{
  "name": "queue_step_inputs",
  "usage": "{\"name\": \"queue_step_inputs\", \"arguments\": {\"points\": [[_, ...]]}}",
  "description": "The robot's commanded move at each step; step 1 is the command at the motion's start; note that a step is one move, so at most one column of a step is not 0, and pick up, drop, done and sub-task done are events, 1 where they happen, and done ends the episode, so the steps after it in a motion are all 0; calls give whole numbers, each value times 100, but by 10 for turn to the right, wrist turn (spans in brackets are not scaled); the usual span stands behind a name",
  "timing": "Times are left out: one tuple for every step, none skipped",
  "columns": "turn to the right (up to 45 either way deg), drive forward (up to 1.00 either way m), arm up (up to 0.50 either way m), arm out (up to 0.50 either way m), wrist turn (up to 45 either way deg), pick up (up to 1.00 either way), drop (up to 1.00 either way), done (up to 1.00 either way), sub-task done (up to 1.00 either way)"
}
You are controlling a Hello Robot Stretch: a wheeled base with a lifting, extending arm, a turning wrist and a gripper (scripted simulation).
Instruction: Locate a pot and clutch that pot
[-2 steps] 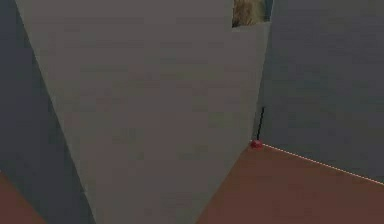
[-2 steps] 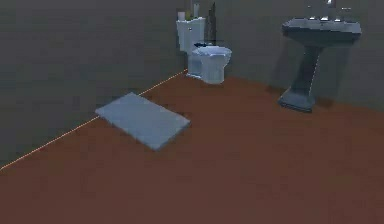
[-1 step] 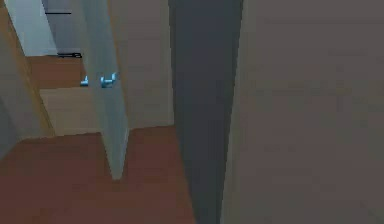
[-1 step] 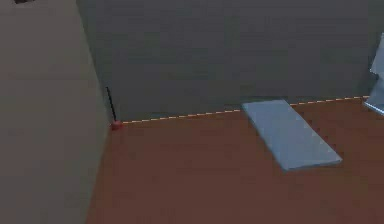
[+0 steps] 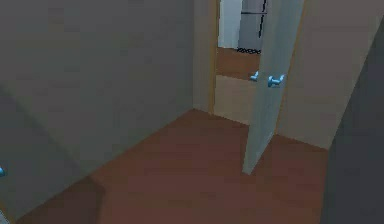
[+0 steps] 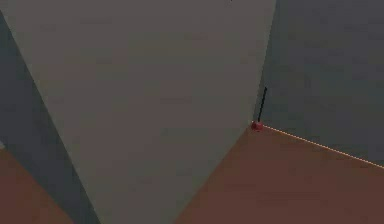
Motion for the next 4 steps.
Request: {"name": "queue_step_inputs", "arguments": {"points": [[-30,0,0,0,0,0,0,0,0],[0,100,0,0,0,0,0,0,0],[0,90,0,0,0,0,0,0,0],[450,0,0,0,0,0,0,0,0]]}}
